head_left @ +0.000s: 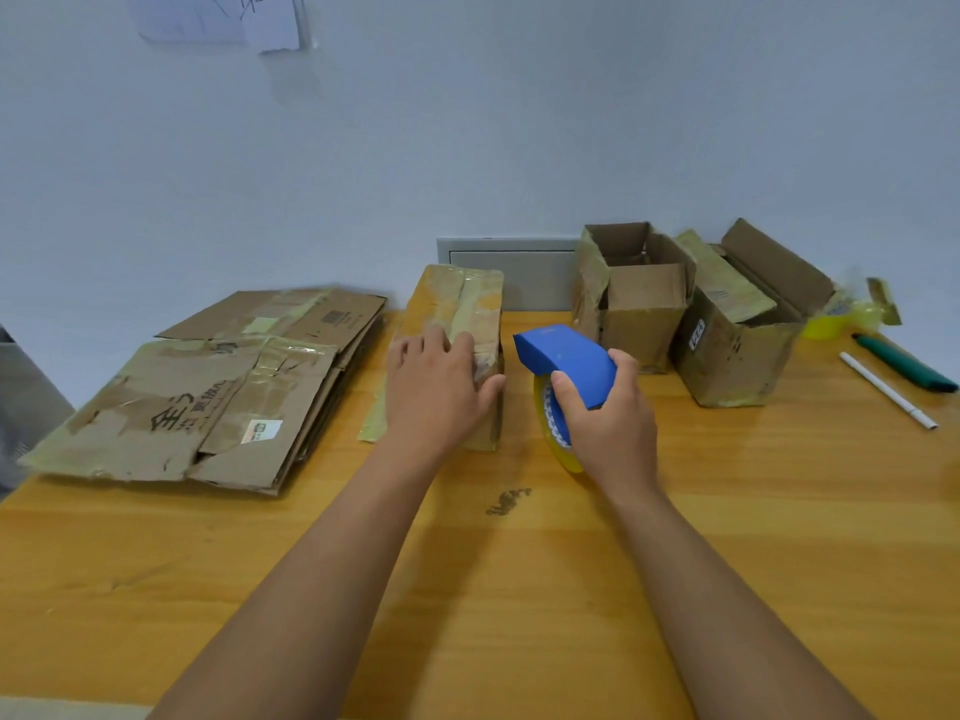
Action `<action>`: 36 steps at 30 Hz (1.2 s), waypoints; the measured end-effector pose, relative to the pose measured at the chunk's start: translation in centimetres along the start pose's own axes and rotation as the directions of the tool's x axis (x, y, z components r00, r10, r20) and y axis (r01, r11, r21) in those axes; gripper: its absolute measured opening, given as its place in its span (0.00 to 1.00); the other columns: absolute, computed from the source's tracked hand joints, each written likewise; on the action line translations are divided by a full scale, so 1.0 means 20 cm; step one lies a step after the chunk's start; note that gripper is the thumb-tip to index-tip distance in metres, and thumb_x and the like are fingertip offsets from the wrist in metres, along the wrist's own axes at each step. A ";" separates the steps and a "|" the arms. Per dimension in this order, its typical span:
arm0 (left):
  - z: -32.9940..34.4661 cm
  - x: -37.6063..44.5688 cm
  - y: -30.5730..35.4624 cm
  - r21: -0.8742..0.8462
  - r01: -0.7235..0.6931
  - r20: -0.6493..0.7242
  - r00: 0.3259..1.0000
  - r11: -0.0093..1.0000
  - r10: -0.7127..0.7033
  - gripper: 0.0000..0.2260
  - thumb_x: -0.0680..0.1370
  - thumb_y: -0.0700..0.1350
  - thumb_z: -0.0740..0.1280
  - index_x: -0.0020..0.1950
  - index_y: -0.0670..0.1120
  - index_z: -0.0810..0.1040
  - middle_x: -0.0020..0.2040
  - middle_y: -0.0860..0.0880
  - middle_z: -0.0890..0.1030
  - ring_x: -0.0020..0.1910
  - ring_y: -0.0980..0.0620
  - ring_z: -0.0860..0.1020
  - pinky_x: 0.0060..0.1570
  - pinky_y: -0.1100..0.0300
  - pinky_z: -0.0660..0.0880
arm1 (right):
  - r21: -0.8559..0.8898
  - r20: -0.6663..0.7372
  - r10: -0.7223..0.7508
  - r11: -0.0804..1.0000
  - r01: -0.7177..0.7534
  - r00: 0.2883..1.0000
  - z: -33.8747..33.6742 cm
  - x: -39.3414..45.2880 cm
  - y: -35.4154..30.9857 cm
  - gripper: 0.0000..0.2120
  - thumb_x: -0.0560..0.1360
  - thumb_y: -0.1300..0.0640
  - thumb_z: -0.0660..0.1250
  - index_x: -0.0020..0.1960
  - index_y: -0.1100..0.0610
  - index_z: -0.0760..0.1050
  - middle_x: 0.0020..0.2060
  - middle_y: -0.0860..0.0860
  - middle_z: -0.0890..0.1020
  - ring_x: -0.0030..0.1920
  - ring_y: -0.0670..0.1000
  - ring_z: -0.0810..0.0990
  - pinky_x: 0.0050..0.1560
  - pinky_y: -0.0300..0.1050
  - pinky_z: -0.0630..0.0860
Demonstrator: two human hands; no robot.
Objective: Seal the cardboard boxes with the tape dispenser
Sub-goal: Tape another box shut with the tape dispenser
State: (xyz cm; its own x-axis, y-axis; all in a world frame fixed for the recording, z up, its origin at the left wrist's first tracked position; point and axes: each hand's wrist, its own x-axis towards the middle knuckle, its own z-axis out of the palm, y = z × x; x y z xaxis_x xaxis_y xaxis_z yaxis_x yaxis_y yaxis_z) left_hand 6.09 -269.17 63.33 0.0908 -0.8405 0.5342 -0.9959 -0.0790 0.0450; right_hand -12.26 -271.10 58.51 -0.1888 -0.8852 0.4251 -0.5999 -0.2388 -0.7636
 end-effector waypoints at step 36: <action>-0.15 0.14 -0.20 -0.170 -0.122 0.189 0.970 0.978 0.154 0.29 0.80 0.68 0.46 0.45 0.54 0.81 0.36 0.56 0.78 0.40 0.57 0.76 0.57 0.52 0.56 | -0.013 -0.003 -0.012 1.000 0.012 1.000 0.00 0.00 0.01 0.32 0.76 0.36 0.65 0.71 0.53 0.62 0.50 0.49 0.73 0.46 0.52 0.75 0.35 0.42 0.69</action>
State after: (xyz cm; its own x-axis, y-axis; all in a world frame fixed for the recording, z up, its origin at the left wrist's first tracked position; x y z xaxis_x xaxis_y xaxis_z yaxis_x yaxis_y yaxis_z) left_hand 10.22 -269.64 67.12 -0.0641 -0.9287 0.3654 -0.9856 0.1162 0.1225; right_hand -12.28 -271.18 58.42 -0.1837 -0.8813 0.4355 -0.6126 -0.2439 -0.7519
